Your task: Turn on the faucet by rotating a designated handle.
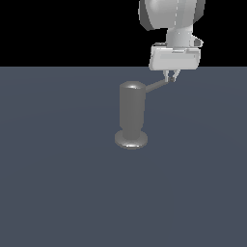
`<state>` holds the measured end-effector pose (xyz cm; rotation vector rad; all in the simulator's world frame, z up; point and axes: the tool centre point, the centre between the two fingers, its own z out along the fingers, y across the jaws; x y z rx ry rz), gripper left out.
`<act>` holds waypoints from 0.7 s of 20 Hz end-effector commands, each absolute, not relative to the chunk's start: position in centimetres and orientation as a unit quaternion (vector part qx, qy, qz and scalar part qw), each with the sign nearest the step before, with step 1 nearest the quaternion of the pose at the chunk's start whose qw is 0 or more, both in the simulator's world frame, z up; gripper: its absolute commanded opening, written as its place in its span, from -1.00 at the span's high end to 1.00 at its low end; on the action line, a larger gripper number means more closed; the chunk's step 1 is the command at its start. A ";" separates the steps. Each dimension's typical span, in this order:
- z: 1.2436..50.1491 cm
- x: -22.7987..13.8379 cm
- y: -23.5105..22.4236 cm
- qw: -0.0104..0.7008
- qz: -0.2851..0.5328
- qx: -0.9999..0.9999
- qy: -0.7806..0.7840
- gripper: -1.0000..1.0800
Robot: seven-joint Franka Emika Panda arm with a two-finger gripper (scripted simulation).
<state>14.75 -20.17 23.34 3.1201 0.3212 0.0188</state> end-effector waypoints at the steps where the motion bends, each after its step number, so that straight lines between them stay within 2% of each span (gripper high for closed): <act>1: 22.3 15.5 -19.2 0.000 0.003 0.994 0.106 1.00; 14: 22.1 17.8 -18.5 0.000 0.001 0.994 0.105 1.00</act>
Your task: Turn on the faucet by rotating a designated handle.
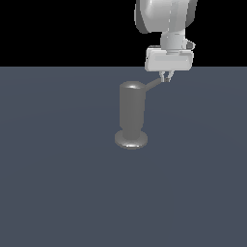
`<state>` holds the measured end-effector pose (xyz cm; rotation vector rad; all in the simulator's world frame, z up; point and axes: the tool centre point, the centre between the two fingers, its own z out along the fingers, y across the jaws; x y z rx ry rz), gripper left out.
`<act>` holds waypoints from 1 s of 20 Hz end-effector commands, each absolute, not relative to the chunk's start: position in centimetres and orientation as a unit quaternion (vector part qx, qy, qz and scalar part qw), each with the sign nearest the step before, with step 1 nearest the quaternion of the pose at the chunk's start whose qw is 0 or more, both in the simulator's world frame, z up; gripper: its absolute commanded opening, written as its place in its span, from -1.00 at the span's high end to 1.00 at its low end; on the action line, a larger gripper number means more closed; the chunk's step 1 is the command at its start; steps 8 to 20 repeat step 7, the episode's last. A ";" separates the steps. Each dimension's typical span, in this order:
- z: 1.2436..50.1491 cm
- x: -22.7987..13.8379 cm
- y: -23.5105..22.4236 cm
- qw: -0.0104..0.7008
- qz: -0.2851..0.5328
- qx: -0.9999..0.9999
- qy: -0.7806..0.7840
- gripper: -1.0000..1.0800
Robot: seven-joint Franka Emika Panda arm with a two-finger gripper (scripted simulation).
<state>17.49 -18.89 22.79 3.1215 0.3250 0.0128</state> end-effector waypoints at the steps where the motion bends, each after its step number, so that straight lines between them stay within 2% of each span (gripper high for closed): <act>1: 22.0 17.9 -18.5 0.000 0.001 0.995 0.105 1.00; 20: 22.0 18.7 -18.2 0.000 0.000 0.995 0.104 1.00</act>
